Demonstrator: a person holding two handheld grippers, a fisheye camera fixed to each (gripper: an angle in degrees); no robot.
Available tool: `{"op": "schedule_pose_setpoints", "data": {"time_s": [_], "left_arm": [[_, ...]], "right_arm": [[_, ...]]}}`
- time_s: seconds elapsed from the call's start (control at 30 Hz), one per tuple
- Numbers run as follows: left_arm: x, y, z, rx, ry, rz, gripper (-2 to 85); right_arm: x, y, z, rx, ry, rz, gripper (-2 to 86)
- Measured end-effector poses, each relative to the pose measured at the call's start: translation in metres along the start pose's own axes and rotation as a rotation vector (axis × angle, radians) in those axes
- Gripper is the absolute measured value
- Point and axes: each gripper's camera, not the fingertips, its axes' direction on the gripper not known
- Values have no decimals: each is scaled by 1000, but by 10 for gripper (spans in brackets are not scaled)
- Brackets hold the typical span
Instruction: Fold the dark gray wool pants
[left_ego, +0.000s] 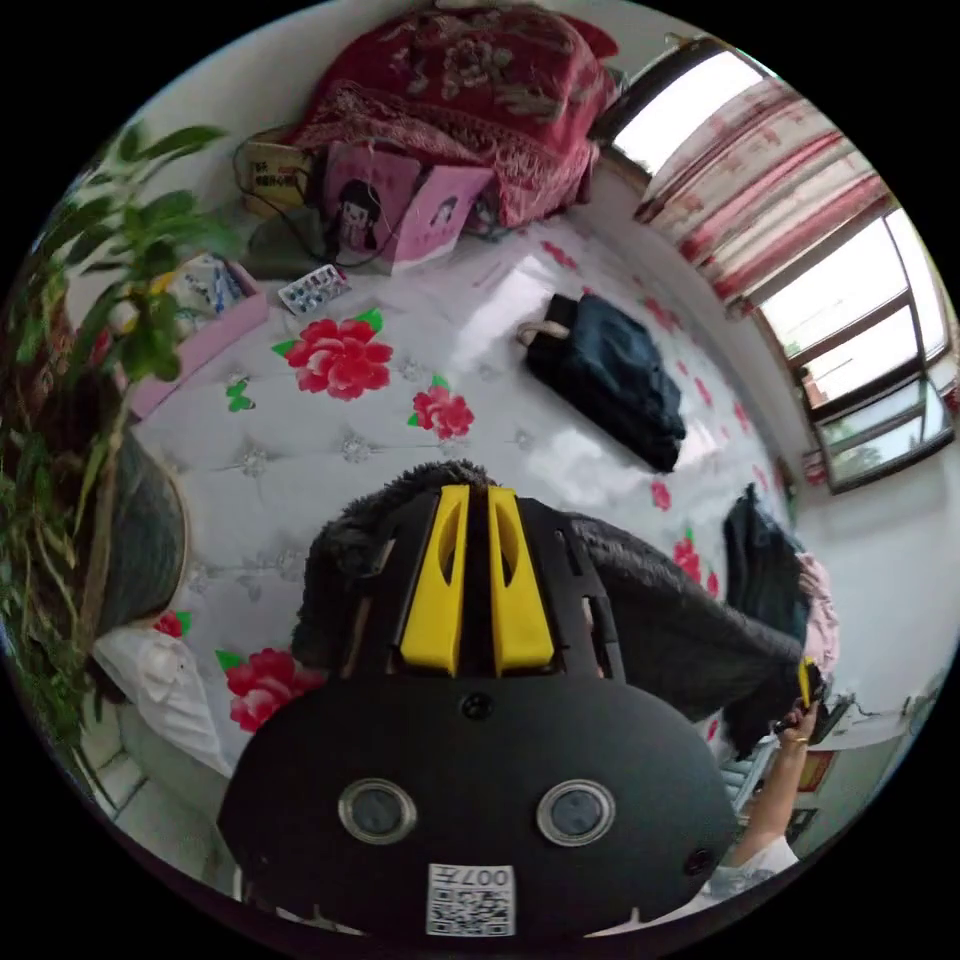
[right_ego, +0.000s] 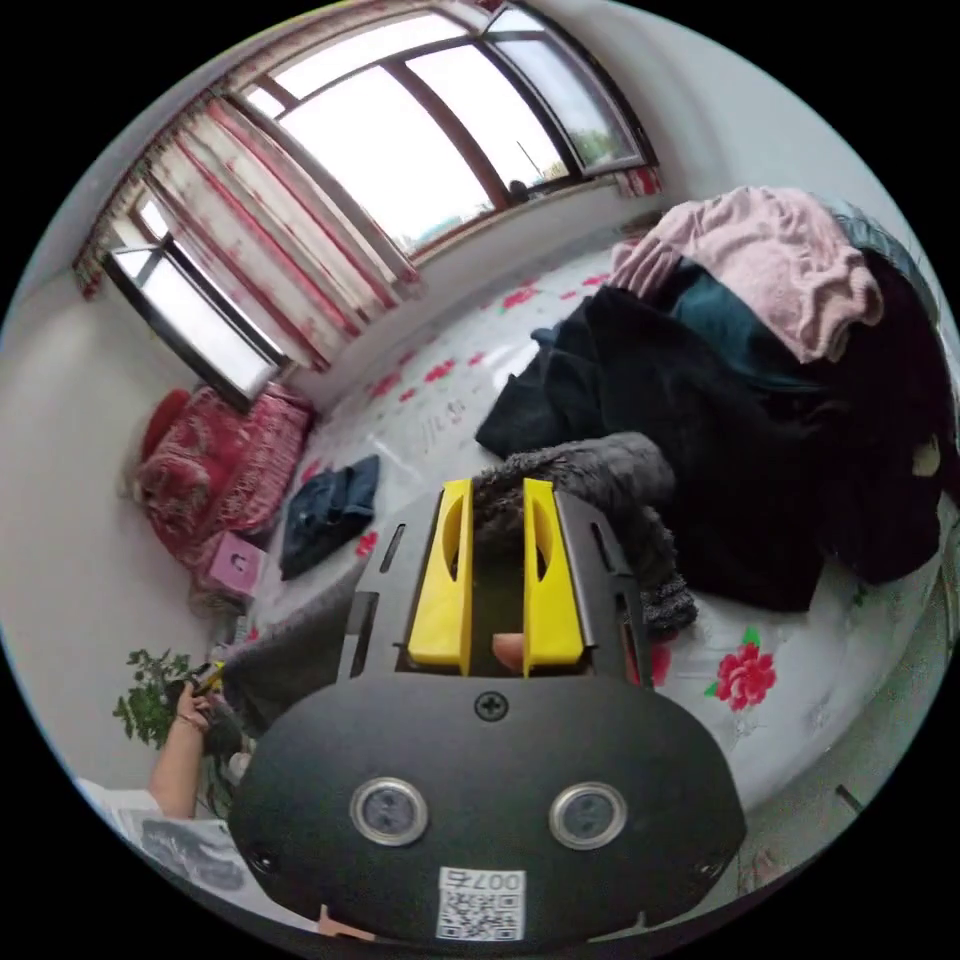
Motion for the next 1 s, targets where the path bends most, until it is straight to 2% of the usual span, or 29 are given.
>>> {"op": "schedule_pose_setpoints", "data": {"time_s": [0.07,0.17,0.4,0.6,0.67,0.73,0.83,0.9,1.0], "left_arm": [[41,-10,21,-37,-175,57,51],[74,10,20,28,-297,151,47],[71,101,-8,120,-315,106,42],[88,113,34,-20,-366,122,51],[94,102,69,-107,-439,149,52],[97,92,86,-133,-478,182,51],[101,65,92,-173,-502,170,49],[107,52,95,-183,-499,166,48],[125,40,104,-191,-522,213,47]], "right_arm": [[3,-2,44,-101,36,31,46],[22,26,70,-97,25,50,53],[96,56,103,-125,-41,162,54],[104,18,163,-186,-37,203,36],[105,7,176,-212,-38,208,20],[100,-2,171,-213,-34,181,9],[88,-3,100,3,-83,43,2],[94,17,55,83,-13,-31,2],[137,49,68,-37,139,25,6]]}}
